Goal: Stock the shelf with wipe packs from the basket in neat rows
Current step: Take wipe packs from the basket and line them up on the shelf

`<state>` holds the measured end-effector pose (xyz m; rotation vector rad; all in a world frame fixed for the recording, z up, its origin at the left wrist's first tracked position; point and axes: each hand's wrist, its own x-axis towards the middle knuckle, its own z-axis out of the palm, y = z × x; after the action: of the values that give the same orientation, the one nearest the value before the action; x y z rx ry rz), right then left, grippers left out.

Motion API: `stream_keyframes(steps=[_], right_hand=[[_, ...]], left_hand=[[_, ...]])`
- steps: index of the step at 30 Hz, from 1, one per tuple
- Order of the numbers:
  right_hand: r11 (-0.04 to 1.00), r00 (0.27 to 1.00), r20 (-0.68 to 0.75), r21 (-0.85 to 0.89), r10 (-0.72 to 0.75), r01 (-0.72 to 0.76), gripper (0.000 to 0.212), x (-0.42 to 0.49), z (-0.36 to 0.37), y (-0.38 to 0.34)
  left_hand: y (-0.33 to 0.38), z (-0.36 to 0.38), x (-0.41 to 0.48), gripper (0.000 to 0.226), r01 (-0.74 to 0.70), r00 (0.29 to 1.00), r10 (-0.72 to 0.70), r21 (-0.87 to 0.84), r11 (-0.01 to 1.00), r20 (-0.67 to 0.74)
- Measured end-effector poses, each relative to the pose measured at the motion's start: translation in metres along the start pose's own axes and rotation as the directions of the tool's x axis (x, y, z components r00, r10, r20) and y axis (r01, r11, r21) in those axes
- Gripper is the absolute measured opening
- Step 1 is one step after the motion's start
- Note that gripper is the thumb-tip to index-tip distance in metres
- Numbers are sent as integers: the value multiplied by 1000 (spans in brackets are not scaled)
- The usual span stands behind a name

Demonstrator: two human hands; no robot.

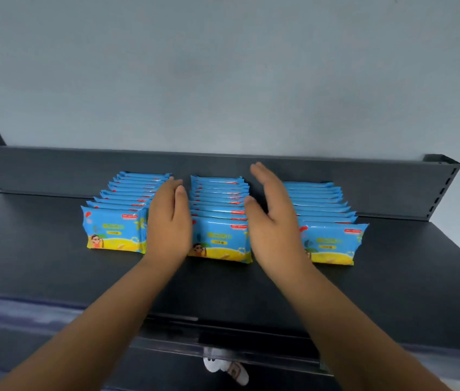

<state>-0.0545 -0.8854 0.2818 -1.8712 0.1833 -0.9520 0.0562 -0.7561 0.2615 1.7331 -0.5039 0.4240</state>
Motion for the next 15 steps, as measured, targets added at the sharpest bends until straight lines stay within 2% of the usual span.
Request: stream_keyframes(steps=[2, 4, 7, 9, 11, 15], right_hand=[[984, 988, 22, 91, 154, -156, 52, 5, 20, 8], [933, 946, 26, 159, 323, -323, 57, 12, 33, 18], [806, 850, 51, 293, 524, -514, 75, 21, 40, 30], [685, 779, 101, 416, 619, -598, 73, 29, 42, 38], [629, 740, 127, 444, 661, -638, 62, 36, 43, 45], [604, 725, 159, 453, 670, -656, 59, 42, 47, 51]], left_hand=[[8, 0, -1, 23, 184, 982, -177, -123, 975, 67], [8, 1, -1, 21, 337, 940, -320, -203, 919, 115], [-1, 5, -1, 30, 434, 899, -392, -258, 863, 196], [-3, 9, 0, 36, 472, 878, -412, -302, 828, 243], [-2, 13, 3, 41, 507, 859, -431, -346, 789, 275], [3, 17, 7, 43, 580, 814, -477, -434, 689, 331]])
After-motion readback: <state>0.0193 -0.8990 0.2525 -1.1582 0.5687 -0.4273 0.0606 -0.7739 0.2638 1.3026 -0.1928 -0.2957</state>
